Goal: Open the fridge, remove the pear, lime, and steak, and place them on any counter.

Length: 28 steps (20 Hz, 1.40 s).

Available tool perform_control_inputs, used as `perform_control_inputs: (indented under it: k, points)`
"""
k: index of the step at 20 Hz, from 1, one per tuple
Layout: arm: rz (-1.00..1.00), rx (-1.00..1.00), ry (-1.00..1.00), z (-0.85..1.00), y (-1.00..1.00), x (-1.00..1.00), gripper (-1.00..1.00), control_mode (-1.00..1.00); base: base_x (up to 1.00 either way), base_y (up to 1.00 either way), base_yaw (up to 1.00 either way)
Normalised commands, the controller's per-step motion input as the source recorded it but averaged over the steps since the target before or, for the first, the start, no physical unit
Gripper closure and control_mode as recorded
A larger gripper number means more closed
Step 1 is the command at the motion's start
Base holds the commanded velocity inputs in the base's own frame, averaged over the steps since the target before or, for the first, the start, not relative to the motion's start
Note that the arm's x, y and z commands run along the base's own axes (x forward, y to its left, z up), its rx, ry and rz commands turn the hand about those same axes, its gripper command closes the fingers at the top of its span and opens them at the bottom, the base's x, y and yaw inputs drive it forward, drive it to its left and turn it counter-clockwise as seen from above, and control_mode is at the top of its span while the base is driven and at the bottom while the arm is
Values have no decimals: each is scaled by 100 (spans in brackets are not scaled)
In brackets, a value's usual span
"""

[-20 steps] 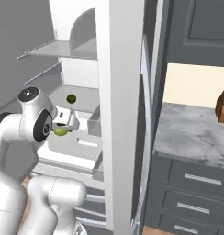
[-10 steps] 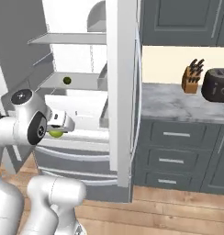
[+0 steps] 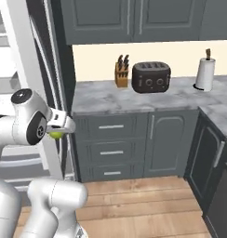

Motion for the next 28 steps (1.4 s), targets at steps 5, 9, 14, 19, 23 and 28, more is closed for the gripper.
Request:
perform_control_inputs:
  k: [5,9,14,19,23,28]
  points:
    - [0,0,0,0,0,0,100,100,28,-100,-4]
    - [0,0,0,0,0,0,100,100,43,-100,0]
    - [0,0,0,0,0,0,100,100,50,-100,-2]
    - [-2,11,14,-16,-80,63,100,-100,10,-20,-1]
    - [-24,15,28,-28,-100,98,100,-100,0,0,0]
    - [-29,2,17,-11,-100,83,100,-100,0,0,0]
